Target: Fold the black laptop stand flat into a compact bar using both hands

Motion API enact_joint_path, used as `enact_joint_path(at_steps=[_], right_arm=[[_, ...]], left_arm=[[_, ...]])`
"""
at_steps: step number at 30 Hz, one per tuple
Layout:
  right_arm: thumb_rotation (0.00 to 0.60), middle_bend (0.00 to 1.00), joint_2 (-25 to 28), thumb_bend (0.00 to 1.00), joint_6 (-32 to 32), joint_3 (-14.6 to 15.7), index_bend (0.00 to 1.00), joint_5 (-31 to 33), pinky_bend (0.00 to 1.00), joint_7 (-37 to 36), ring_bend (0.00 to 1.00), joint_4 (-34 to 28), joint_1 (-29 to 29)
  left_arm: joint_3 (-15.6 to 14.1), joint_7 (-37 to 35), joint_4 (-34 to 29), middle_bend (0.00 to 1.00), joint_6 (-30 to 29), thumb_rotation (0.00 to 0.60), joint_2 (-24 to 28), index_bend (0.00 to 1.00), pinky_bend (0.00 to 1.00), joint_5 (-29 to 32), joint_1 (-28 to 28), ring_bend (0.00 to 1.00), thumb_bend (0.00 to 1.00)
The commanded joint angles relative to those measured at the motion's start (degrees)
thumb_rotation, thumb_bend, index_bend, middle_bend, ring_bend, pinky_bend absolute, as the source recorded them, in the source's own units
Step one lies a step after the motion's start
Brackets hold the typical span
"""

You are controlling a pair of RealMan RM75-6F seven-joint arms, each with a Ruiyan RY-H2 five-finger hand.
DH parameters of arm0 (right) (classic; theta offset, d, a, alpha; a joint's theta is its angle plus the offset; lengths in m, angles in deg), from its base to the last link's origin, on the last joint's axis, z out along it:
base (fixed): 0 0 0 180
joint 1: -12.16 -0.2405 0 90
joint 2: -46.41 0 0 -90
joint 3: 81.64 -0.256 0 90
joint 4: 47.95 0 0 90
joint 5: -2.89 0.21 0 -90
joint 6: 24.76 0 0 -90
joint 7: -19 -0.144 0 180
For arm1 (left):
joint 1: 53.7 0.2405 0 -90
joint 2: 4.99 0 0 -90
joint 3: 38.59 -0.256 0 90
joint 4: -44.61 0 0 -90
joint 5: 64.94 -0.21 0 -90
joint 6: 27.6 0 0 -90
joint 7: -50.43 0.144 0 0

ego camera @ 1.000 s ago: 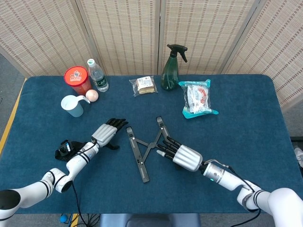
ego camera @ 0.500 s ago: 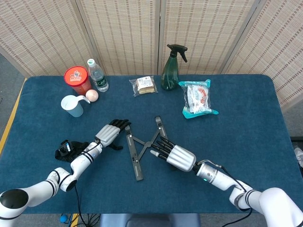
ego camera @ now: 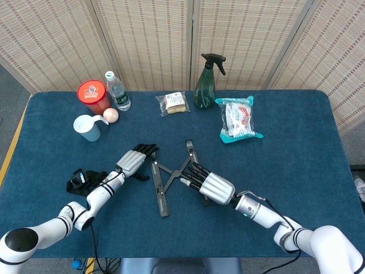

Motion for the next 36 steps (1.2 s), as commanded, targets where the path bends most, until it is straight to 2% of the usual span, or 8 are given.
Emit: enact_joint_path(at_steps=[1,22,36], right_arm=[[0.600,0.00,-0.73,0.00,0.03,-0.28,0.00,0.29,0.00,-0.02,0.00,0.42,-0.26],[0.600,0.00,-3.49,0.00,-0.56,-0.68,0.00,0.45,0.00,1.69,0.00,0.94,-3.09],[0.600,0.00,-5.84,0.00,-0.38,-1.61,0.00,0.98,0.00,2.73,0.00,1.54,-4.52]], left_arm=[[0.11,-0.24,0.23,0.00,0.10,0.600,-0.26,0.00,0.00,0.19,-0.09,0.00,0.17],[0.76,-1.76,2.00,0.00,0.71,0.600,-2.31,0.00,0.00,0.95,-0.97,0.00,0.17],[0.96,-1.85,1.06,0.00,0.37,0.600,-2.35,0.00,0.00,0.77,-1.51,0.00,0.17]])
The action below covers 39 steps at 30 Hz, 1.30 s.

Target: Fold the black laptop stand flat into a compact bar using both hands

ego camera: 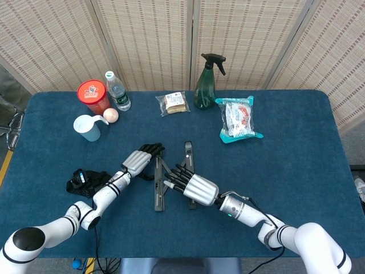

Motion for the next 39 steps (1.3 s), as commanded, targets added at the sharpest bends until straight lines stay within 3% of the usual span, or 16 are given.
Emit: enact_joint_path(at_steps=[1,22,30,34,39], right_arm=[[0.600,0.00,-0.51,0.00,-0.07,-0.26,0.00,0.21,0.00,0.11,0.00,0.29,-0.33],[0.600,0.00,-1.64,0.00,1.00,-0.17,0.00,0.12,0.00,0.08,0.00,-0.20,-1.93],[0.600,0.00,9.33,0.00,-3.93,1.17,0.00,-0.37,0.00,-3.48,0.00,-13.74,-5.43],[0.600,0.00,17.64,0.00,-12.77,1.98,0.00,0.70,0.00,-9.08,0.00,-23.80,-10.26],[0.600,0.00,23.25,0.00,-22.51,1.57,0.00,2.26,0.00,-13.33,0.00,-30.25,-16.01]], left_arm=[[0.05,0.06,-0.30,0.00,0.03,0.600,0.03,0.00,0.00,0.02,-0.11,0.00,0.17],[0.15,1.68,-3.13,0.00,-0.16,0.600,1.08,0.00,0.00,0.46,-0.29,0.00,0.17],[0.18,4.24,-7.50,0.00,-2.71,0.600,6.91,0.00,0.00,1.84,2.69,0.00,0.17],[0.62,6.07,-10.93,0.00,-4.31,0.600,10.47,0.00,0.00,3.44,4.77,0.01,0.17],[1.02,8.16,-14.13,0.00,-5.32,0.600,13.51,0.00,0.00,4.87,6.33,0.00,0.17]])
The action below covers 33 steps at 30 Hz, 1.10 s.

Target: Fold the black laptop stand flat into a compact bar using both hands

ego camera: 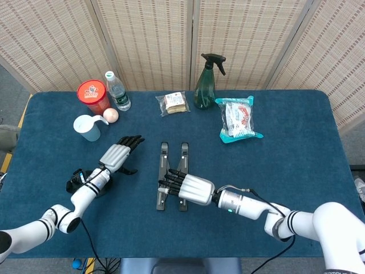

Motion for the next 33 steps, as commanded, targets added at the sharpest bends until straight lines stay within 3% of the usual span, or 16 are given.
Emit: enact_joint_path(at_steps=[1,13,33], right_arm=[[0.600,0.00,6.35,0.00,-9.55,0.09,0.00,1.51,0.00,-5.41,0.00,-6.71,-6.57],[0.600,0.00,6.06,0.00,-17.25,0.77,0.00,-0.87,0.00,-11.23,0.00,-5.50,-14.85],[0.600,0.00,0.76,0.00,-17.76,5.52,0.00,-4.32,0.00,-16.45,0.00,1.96,-19.86]], left_arm=[[0.32,1.45,-1.94,0.00,-0.78,0.600,1.74,0.00,0.00,0.98,1.09,0.00,0.17],[1.43,2.11,-3.88,0.00,-1.62,0.600,3.88,0.00,0.00,3.14,2.98,0.00,0.17],[1.61,-0.53,-1.75,0.00,-1.31,0.600,3.84,0.00,0.00,2.97,4.25,0.00,0.17]])
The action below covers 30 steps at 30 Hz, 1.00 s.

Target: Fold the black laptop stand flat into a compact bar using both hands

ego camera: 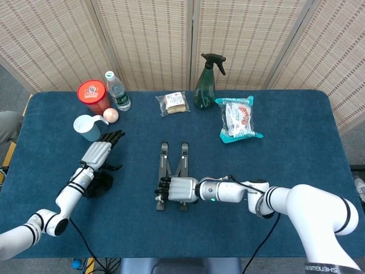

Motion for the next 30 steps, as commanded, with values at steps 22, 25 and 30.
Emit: enact_joint_path(at_steps=[22,25,30], right_arm=[[0.600,0.00,-4.13,0.00,-0.91,2.13,0.00,0.72,0.00,-1.58,0.00,5.24,-2.97],[0.600,0.00,-4.63,0.00,-1.18,2.20,0.00,1.05,0.00,-1.67,0.00,5.70,-3.14],[0.600,0.00,-5.40,0.00,-0.66,2.20,0.00,1.38,0.00,-1.86,0.00,6.63,-3.14]], left_arm=[[0.11,-2.18,1.93,0.00,0.04,0.600,-0.55,0.00,0.00,-0.68,0.77,0.00,0.17],[0.13,-2.39,2.05,0.00,-0.02,0.600,-0.70,0.00,0.00,-0.83,0.78,0.00,0.17],[0.10,-2.57,2.28,0.00,-0.08,0.600,-0.78,0.00,0.00,-1.01,0.85,0.00,0.17]])
